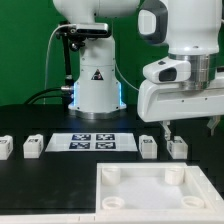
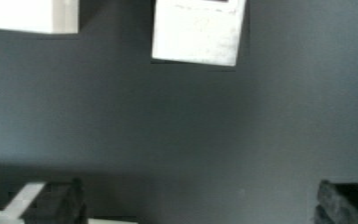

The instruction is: Assemble one leg

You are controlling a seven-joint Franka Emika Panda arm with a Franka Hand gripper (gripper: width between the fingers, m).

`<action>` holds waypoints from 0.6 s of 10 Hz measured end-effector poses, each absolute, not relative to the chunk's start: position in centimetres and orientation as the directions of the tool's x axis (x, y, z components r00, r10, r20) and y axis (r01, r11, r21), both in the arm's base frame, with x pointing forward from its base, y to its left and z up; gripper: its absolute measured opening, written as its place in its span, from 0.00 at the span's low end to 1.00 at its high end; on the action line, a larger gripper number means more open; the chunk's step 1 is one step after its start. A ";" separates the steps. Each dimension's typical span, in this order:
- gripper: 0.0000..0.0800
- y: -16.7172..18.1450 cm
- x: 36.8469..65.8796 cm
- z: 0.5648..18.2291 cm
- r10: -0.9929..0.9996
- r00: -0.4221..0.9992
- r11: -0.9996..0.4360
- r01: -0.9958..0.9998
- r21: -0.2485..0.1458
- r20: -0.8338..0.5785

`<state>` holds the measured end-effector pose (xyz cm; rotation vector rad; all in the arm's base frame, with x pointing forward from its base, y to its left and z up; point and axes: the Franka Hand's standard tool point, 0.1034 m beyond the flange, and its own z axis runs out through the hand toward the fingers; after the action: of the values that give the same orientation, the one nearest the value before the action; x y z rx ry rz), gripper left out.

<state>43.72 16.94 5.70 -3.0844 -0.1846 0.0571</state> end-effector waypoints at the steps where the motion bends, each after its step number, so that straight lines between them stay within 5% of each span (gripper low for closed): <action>1: 0.81 16.9 43.7 5.8 0.131 0.990 -0.990 0.129 -0.048 -0.056; 3: 0.81 16.7 43.3 5.6 0.128 0.986 -0.991 0.124 -0.042 -0.108; 6: 0.81 16.3 41.2 4.5 0.081 0.896 -0.996 0.086 -0.009 -0.437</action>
Offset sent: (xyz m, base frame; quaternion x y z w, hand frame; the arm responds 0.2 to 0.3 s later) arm -0.0134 -0.0005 -0.0091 0.0213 -0.2027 0.0572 0.9773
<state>41.23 16.28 4.54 -3.0690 -0.1348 0.7063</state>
